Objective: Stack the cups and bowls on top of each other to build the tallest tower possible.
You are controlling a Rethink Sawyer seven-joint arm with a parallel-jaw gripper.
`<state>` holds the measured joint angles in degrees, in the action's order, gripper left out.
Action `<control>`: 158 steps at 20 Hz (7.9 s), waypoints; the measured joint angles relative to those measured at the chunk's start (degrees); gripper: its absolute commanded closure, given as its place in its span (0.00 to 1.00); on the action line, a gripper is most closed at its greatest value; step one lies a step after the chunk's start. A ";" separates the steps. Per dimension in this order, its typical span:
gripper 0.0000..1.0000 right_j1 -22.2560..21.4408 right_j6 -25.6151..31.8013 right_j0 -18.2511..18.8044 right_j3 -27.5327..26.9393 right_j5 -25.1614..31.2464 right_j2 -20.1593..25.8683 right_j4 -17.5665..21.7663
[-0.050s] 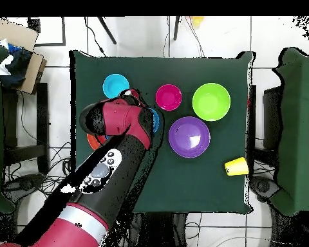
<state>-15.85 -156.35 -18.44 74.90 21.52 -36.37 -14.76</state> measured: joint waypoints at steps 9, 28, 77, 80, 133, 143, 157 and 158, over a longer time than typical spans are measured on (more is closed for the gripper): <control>0.00 -0.64 0.00 -0.02 0.19 0.17 0.00 0.01; 0.00 -3.91 0.00 4.84 -7.27 14.02 0.38 0.05; 0.00 3.70 0.47 15.26 -25.45 15.70 11.01 10.30; 0.00 4.38 0.47 15.28 -26.44 16.94 11.03 10.30; 0.00 5.54 0.47 16.08 -19.72 8.33 12.78 10.28; 0.00 2.08 0.47 16.07 -15.57 8.34 12.77 10.29; 0.00 2.53 0.47 16.02 -15.57 7.93 12.77 10.29; 0.00 2.64 0.47 16.02 -15.57 7.64 12.77 10.29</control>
<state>-13.20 -155.88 -2.42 59.33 29.16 -23.59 -4.47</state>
